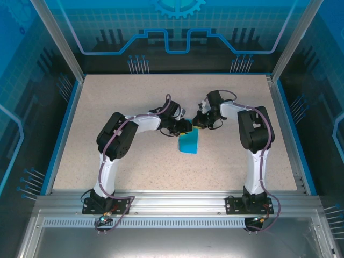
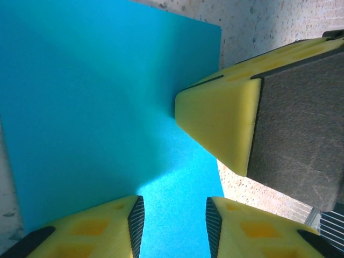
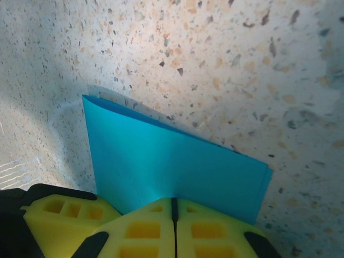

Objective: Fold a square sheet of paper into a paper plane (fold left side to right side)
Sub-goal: First fold the square sheet of paper in half at the center of the table.

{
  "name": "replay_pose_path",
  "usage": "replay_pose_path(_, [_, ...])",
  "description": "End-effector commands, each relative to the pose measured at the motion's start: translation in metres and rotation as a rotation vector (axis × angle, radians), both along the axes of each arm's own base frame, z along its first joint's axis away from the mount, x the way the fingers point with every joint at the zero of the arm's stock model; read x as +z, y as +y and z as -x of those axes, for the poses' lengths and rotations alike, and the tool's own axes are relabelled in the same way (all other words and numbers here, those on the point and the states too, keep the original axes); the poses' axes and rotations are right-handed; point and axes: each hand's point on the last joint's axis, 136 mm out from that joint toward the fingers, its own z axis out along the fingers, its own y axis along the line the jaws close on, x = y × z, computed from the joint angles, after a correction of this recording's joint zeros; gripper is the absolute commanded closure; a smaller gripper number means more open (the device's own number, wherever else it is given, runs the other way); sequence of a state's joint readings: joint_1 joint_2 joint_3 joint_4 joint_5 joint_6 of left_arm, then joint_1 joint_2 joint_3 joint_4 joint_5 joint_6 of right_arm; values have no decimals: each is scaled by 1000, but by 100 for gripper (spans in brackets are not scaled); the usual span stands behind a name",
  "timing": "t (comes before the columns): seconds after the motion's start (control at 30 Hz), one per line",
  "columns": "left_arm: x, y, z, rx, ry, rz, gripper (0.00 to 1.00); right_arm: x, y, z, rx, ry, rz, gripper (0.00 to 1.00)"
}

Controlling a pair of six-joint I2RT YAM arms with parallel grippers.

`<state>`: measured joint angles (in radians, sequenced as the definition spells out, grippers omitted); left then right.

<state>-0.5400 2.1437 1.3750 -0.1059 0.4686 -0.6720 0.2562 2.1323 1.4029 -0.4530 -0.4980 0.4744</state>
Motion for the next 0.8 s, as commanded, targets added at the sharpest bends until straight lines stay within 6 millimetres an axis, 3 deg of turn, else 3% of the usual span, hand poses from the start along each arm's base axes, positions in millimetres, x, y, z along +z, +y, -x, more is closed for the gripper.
replay_pose_path(0.0, [5, -1, 20, -60, -8, -9, 59, -33, -14, 24, -4, 114, 121, 94])
replay_pose_path(0.23, [35, -7, 35, -117, -84, 71, 56, -39, -17, 32, 7, 129, 141, 94])
replay_pose_path(0.77, [-6, 2, 37, -117, -45, -22, 54, -36, -13, 35, 19, 129, 149, 94])
